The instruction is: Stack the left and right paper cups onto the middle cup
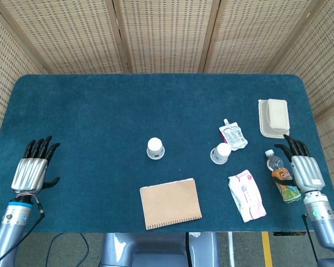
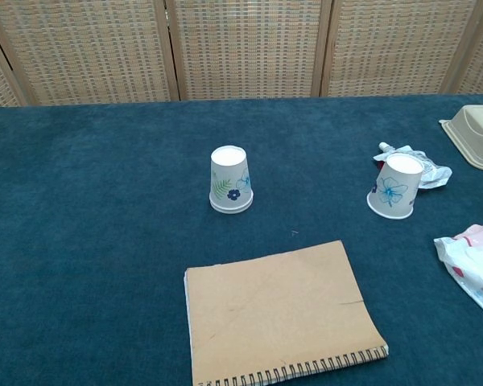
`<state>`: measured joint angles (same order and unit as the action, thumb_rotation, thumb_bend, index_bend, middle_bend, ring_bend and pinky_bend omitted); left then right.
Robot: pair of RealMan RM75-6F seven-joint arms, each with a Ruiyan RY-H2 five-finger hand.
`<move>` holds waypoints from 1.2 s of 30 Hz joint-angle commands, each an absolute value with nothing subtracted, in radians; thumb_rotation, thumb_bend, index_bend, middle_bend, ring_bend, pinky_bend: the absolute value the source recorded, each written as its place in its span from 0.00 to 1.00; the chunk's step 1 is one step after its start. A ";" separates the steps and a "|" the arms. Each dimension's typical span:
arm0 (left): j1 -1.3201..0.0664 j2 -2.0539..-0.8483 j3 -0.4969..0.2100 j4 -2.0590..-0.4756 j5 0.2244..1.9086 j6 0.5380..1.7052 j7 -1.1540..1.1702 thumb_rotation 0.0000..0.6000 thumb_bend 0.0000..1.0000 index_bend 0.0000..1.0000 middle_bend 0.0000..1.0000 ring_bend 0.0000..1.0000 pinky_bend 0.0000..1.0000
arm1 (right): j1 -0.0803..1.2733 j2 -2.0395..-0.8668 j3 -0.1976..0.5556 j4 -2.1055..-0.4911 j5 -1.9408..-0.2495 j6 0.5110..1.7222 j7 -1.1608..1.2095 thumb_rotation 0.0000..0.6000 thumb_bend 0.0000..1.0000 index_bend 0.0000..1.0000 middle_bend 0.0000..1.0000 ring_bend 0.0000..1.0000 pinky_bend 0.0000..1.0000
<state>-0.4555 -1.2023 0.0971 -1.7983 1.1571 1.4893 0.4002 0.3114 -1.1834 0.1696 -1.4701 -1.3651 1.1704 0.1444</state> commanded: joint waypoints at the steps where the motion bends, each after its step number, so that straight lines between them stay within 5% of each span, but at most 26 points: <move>1: -0.442 -1.199 0.086 -1.779 1.169 1.478 0.379 1.00 0.22 0.12 0.00 0.00 0.00 | 0.384 -1.207 0.209 -1.504 -1.310 1.096 0.055 1.00 0.05 0.23 0.00 0.00 0.03; 13: -0.409 -1.178 0.029 -1.746 1.179 1.412 0.316 1.00 0.22 0.13 0.00 0.00 0.00 | 0.608 -1.316 0.281 -1.497 -1.068 0.876 -0.194 1.00 0.06 0.27 0.00 0.00 0.05; 36: -0.379 -1.176 -0.027 -1.725 1.202 1.334 0.296 1.00 0.22 0.17 0.00 0.00 0.00 | 0.708 -1.457 0.239 -1.330 -0.906 0.815 -0.260 1.00 0.11 0.46 0.06 0.00 0.09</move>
<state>-0.3799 -1.1760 -0.0260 -1.7251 1.2014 1.3350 0.2959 0.7069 -1.4549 0.2400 -1.3319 -0.9049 0.8150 -0.2610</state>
